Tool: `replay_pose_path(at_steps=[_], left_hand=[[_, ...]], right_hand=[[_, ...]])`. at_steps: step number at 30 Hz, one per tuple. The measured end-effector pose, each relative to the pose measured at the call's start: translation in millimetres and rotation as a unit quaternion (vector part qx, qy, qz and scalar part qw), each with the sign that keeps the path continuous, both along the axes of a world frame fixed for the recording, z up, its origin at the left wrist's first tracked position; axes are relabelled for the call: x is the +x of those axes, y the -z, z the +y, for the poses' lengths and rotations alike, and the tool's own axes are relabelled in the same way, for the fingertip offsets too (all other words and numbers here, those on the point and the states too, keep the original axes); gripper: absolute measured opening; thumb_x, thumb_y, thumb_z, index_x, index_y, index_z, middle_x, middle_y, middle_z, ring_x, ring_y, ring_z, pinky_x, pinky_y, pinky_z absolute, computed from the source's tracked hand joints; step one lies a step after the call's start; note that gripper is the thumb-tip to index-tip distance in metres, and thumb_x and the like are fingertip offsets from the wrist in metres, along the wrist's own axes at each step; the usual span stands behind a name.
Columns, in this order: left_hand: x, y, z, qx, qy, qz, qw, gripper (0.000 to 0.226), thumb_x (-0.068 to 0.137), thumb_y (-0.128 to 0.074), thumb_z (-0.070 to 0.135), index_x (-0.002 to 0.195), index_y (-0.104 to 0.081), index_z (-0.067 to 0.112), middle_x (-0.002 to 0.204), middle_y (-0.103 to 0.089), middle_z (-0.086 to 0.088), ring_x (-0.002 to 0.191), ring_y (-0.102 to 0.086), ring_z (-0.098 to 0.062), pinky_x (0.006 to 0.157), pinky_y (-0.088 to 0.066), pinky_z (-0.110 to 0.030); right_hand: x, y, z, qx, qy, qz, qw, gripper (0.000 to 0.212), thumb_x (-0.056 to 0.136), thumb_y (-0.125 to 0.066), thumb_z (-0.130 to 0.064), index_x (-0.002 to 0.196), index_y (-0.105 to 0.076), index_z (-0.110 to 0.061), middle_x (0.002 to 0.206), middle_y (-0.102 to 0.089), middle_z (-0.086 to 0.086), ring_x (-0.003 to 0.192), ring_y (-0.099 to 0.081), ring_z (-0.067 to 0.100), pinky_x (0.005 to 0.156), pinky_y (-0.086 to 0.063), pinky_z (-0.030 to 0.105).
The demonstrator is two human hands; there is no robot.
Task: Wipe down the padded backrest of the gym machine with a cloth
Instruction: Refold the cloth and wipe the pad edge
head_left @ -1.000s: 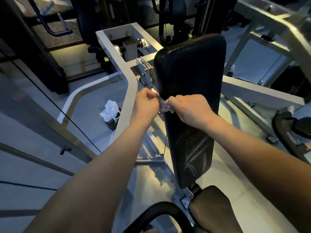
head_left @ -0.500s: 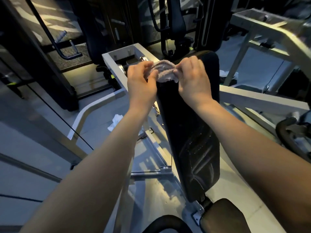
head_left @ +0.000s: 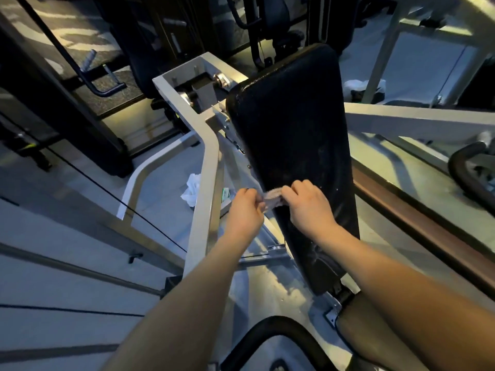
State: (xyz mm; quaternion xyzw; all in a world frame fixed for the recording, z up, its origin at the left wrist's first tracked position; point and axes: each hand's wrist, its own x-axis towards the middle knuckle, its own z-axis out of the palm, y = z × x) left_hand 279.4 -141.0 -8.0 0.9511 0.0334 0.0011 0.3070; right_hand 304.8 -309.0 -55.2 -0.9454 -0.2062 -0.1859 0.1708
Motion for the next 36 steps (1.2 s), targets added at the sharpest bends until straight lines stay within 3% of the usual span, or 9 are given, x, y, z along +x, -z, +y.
replay_pose_path(at_steps=[3, 6, 11, 16, 20, 26, 29, 32, 36], left_hand=[[-7.8, 9.3, -1.6, -0.011, 0.009, 0.035, 0.999, 0.002, 0.1, -0.058, 0.017, 0.099, -0.058, 0.019, 0.105, -0.056, -0.001, 0.087, -0.055, -0.018, 0.078, -0.039, -0.03], [-7.9, -0.3, 7.5, -0.03, 0.071, 0.069, 0.995, 0.024, 0.095, -0.061, 0.023, 0.118, -0.069, 0.025, 0.11, -0.06, 0.0, 0.089, -0.061, -0.01, 0.088, -0.052, -0.033], [-27.8, -41.2, 10.2, -0.182, 0.046, 0.114, 0.976, 0.008, 0.081, -0.066, 0.023, 0.085, -0.072, 0.018, 0.089, -0.069, -0.007, 0.081, -0.062, -0.015, 0.077, -0.052, -0.028], [-46.1, -62.1, 3.9, -0.289, 0.046, 0.099, 0.951, 0.013, 0.098, -0.062, 0.009, 0.102, -0.073, 0.003, 0.087, -0.07, -0.011, 0.079, -0.062, -0.015, 0.071, -0.052, -0.023], [-48.5, -67.5, -0.2, -0.325, 0.019, 0.082, 0.942, 0.021, 0.104, -0.058, 0.019, 0.103, -0.078, 0.011, 0.098, -0.074, -0.015, 0.091, -0.068, -0.026, 0.089, -0.058, -0.036], [-39.1, -59.6, -2.4, -0.303, -0.073, 0.04, 0.949, 0.018, 0.1, -0.063, 0.027, 0.096, -0.072, 0.013, 0.101, -0.074, -0.007, 0.103, -0.068, -0.029, 0.101, -0.054, -0.051], [-36.2, -59.1, -2.9, -0.334, -0.074, 0.059, 0.938, 0.02, 0.1, -0.059, 0.025, 0.097, -0.066, 0.006, 0.105, -0.073, 0.002, 0.101, -0.069, -0.018, 0.099, -0.053, -0.045], [-34.1, -60.8, -6.6, -0.3, -0.049, 0.042, 0.952, 0.017, 0.098, -0.063, 0.025, 0.092, -0.064, 0.009, 0.09, -0.065, -0.017, 0.086, -0.063, -0.026, 0.089, -0.057, -0.053], [-31.8, -69.8, -14.2, -0.338, -0.063, 0.037, 0.938, 0.013, 0.095, -0.073, 0.018, 0.098, -0.067, 0.006, 0.104, -0.068, -0.024, 0.096, -0.07, -0.035, 0.089, -0.06, -0.054]], right_hand=[[-14.0, 6.0, -19.2, 0.059, -0.029, 0.121, 0.99, 0.008, 0.096, -0.061, -0.017, 0.097, -0.053, -0.016, 0.092, -0.052, 0.004, 0.087, -0.052, 0.028, 0.071, -0.048, 0.046], [-13.7, -18.0, -27.6, 0.209, -0.062, 0.196, 0.956, 0.005, 0.1, -0.061, -0.025, 0.104, -0.058, -0.023, 0.098, -0.057, -0.004, 0.091, -0.058, 0.015, 0.082, -0.051, 0.037], [-23.4, -51.0, -28.1, 0.348, -0.031, 0.274, 0.896, 0.018, 0.098, -0.063, -0.024, 0.113, -0.055, -0.032, 0.101, -0.06, -0.008, 0.088, -0.06, 0.005, 0.078, -0.046, 0.02], [-39.5, -43.0, -15.6, 0.399, -0.021, 0.251, 0.882, 0.002, 0.099, -0.063, -0.025, 0.1, -0.063, -0.023, 0.116, -0.049, -0.004, 0.101, -0.055, -0.001, 0.089, -0.041, 0.014], [-54.4, -45.5, -8.9, 0.407, -0.105, 0.282, 0.863, 0.014, 0.096, -0.069, -0.026, 0.107, -0.065, -0.017, 0.113, -0.055, 0.001, 0.104, -0.056, 0.003, 0.088, -0.043, 0.013], [-50.1, -55.6, -6.4, 0.448, -0.09, 0.289, 0.841, 0.005, 0.098, -0.063, -0.015, 0.1, -0.065, -0.011, 0.092, -0.063, 0.005, 0.081, -0.06, 0.014, 0.078, -0.052, 0.041], [-47.3, -61.4, -9.3, 0.465, -0.087, 0.284, 0.834, 0.012, 0.097, -0.063, -0.013, 0.108, -0.063, -0.017, 0.093, -0.064, -0.005, 0.079, -0.059, 0.005, 0.074, -0.049, 0.023], [-43.6, -60.2, -11.0, 0.485, -0.018, 0.24, 0.841, 0.028, 0.093, -0.07, -0.015, 0.112, -0.058, -0.031, 0.103, -0.059, -0.006, 0.081, -0.06, 0.004, 0.073, -0.047, 0.014], [-38.7, -55.3, -9.1, 0.437, 0.002, 0.159, 0.885, 0.008, 0.096, -0.068, -0.02, 0.102, -0.072, -0.022, 0.106, -0.059, -0.005, 0.094, -0.062, 0.005, 0.081, -0.048, 0.013]])
